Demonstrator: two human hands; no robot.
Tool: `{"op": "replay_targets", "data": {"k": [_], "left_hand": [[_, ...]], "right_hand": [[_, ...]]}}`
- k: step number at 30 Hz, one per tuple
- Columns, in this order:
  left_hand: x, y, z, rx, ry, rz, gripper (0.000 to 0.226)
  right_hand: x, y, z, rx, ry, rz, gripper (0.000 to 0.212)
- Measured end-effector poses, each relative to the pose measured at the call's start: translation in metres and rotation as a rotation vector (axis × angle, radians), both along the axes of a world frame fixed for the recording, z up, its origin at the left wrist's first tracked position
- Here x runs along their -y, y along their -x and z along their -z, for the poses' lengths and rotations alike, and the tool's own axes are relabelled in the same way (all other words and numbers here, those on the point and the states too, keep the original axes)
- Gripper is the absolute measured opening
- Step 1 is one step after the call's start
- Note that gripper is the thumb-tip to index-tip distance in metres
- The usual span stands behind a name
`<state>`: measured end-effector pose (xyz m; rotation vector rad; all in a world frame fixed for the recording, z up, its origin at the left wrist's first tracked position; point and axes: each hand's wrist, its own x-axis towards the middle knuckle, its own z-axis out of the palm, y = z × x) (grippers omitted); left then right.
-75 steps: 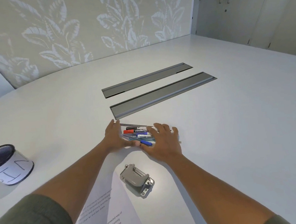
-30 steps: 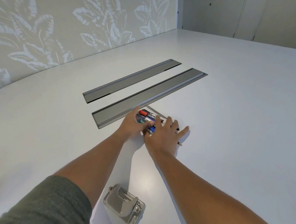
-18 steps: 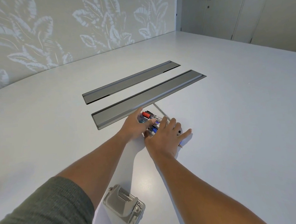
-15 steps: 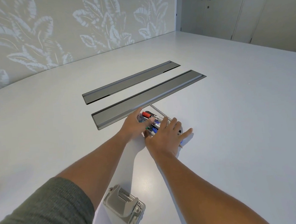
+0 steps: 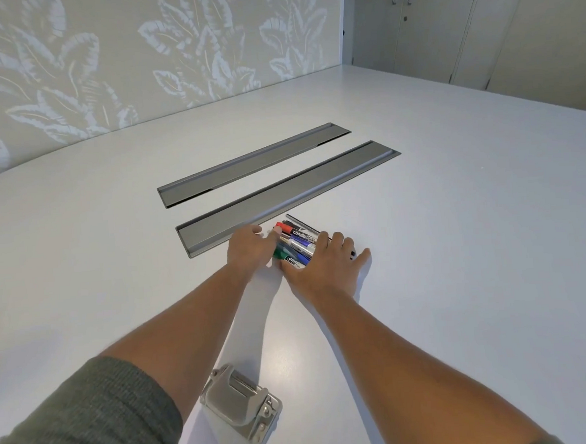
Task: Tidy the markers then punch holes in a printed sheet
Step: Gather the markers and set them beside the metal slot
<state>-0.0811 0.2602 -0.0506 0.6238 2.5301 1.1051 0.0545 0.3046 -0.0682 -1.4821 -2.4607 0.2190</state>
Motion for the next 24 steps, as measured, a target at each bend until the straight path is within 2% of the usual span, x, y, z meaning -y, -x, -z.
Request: {"op": "replay_targets", "data": {"k": [5,12,15,18,21,22,24], "left_hand": [[0.01,-0.005,-0.007,0.091,-0.008,-0.051,0.063],[0.029,-0.015,-0.019,0.12,-0.018,-0.061,0.057],[0.041,-0.021,-0.028,0.14,-0.017,-0.032,0.05],[0.06,-0.022,-0.04,0.085,-0.004,0.025,0.027],[0.084,-0.024,-0.051,0.103,0.009,0.08,0.012],[0.088,-0.022,-0.05,0.124,0.034,0.104,0.01],[0.103,-0.025,-0.051,0.146,0.068,0.128,0.019]], "right_hand": [[0.003,-0.003,-0.006,0.006,0.005,0.0,0.096],[0.012,-0.006,-0.024,0.028,-0.047,-0.103,0.101],[0.017,-0.007,-0.031,-0.01,-0.061,-0.134,0.095],[0.031,-0.012,-0.045,-0.056,-0.11,-0.199,0.087],[0.046,-0.015,-0.057,-0.135,-0.148,-0.276,0.075],[0.047,-0.015,-0.056,-0.154,-0.127,-0.292,0.07],[0.049,-0.018,-0.057,-0.174,-0.037,-0.342,0.06]]}}
